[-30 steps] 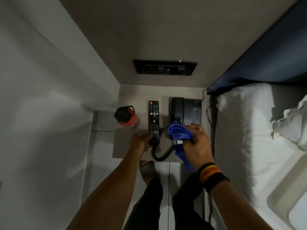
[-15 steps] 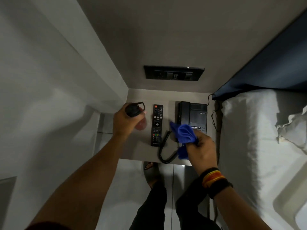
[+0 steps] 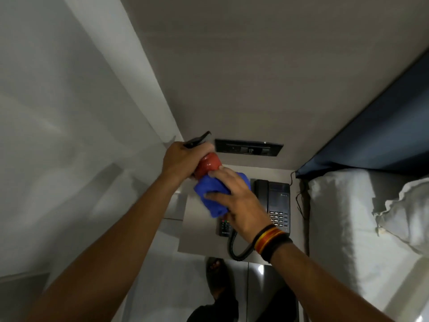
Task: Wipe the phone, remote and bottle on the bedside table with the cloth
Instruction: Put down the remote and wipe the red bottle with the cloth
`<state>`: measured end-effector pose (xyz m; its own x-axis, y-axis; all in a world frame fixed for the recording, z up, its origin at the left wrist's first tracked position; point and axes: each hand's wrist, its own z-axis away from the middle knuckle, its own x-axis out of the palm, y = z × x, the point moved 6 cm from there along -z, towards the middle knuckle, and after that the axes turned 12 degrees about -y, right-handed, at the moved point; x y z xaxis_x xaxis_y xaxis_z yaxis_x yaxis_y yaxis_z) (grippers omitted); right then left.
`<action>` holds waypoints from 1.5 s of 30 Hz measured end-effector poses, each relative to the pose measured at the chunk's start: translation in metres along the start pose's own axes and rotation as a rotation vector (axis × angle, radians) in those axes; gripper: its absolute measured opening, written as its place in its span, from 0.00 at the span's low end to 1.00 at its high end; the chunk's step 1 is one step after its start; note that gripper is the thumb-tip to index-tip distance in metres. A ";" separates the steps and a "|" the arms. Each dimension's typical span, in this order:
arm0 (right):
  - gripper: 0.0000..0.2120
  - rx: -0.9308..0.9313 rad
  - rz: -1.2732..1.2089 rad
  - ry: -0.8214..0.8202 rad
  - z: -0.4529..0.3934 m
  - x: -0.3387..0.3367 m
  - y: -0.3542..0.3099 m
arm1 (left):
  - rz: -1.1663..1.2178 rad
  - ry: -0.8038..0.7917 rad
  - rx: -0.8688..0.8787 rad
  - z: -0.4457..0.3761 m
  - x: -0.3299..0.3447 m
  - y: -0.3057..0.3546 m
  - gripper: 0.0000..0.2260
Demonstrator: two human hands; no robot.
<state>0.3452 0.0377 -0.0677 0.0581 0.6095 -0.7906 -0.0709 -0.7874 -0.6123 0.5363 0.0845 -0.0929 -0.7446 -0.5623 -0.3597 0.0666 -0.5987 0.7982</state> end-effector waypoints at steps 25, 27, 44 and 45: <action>0.38 0.311 -0.203 0.017 0.065 0.016 0.030 | 0.003 -0.249 0.084 0.019 -0.025 -0.007 0.14; 0.32 0.347 -0.313 0.220 0.050 -0.010 0.030 | 0.001 -0.286 0.104 0.018 -0.020 -0.012 0.13; 0.16 0.495 0.138 -0.484 0.087 0.081 0.038 | -0.264 -0.162 0.125 0.002 -0.001 -0.021 0.21; 0.16 0.546 0.069 -0.435 0.094 0.078 0.044 | -0.290 -0.157 0.132 0.003 0.001 -0.029 0.18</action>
<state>0.2532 0.0591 -0.1571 -0.3600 0.6310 -0.6871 -0.5566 -0.7364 -0.3847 0.5312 0.1033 -0.1150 -0.8138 -0.2788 -0.5099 -0.2411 -0.6363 0.7328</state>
